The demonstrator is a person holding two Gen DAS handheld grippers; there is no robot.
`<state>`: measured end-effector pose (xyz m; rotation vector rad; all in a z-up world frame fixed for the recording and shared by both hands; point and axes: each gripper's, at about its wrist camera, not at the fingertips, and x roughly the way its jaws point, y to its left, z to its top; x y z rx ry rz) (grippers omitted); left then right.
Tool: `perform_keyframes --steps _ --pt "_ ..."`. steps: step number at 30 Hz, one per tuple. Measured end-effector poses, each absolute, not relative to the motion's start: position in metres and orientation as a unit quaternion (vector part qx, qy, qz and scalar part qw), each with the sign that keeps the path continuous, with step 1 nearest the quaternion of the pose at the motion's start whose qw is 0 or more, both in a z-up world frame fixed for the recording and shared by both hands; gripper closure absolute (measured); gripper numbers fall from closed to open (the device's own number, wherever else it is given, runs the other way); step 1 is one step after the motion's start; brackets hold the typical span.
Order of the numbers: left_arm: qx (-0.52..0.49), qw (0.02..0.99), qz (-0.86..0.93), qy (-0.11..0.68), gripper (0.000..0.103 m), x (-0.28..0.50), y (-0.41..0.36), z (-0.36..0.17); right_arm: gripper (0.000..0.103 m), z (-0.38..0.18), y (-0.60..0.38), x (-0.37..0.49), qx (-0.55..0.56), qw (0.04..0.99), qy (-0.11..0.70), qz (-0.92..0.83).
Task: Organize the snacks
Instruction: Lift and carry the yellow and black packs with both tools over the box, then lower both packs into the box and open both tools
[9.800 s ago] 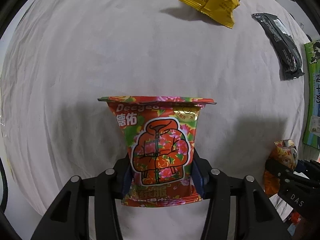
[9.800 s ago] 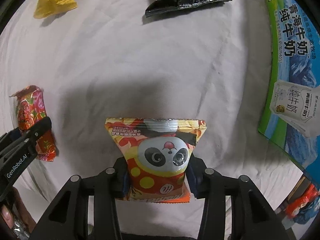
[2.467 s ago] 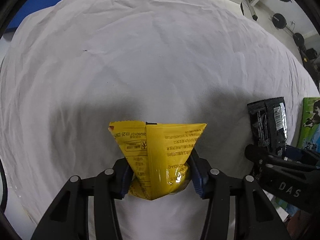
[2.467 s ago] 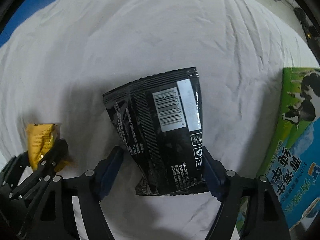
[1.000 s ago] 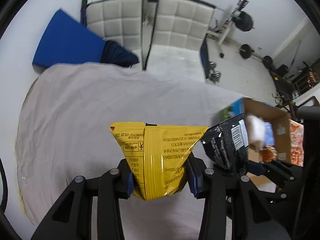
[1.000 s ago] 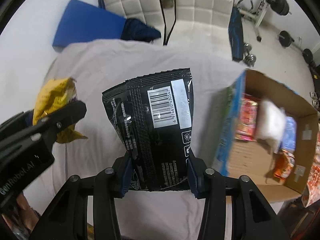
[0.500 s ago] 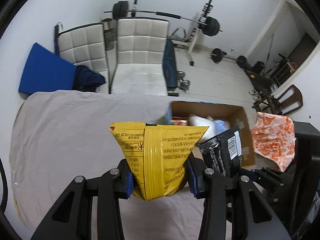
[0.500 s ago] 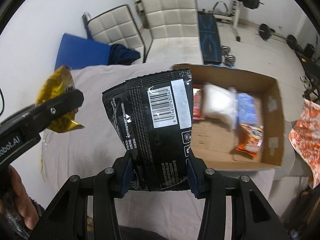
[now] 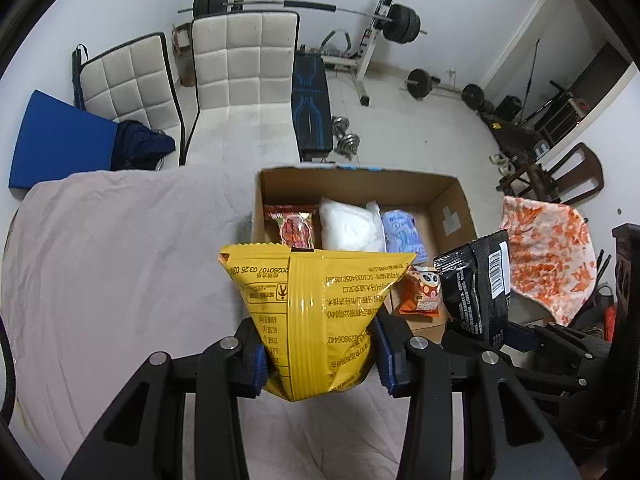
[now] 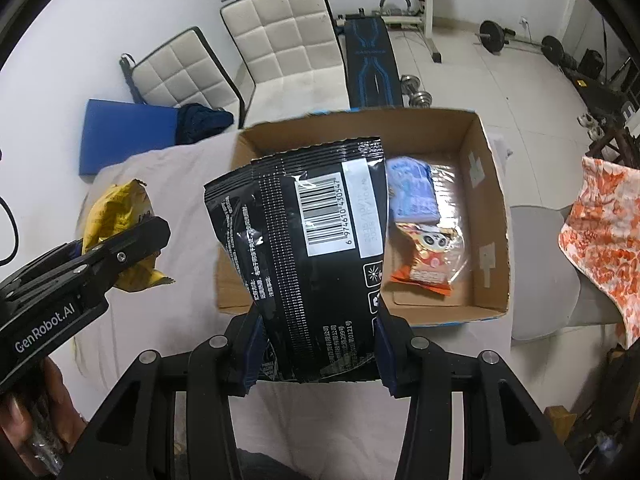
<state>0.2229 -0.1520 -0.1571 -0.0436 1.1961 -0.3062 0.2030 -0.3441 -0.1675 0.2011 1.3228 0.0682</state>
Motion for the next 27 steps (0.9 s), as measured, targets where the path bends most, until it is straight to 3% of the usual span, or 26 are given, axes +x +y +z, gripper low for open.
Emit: perform_keyframes --steps 15,27 --pt "-0.018 0.793 -0.100 0.601 0.064 0.244 -0.180 -0.216 0.054 -0.233 -0.372 0.237 0.092 0.763 0.638 0.042" --pt "-0.019 0.731 -0.096 0.675 0.064 0.263 -0.198 -0.290 0.054 -0.302 -0.377 0.258 0.099 0.728 0.677 0.054"
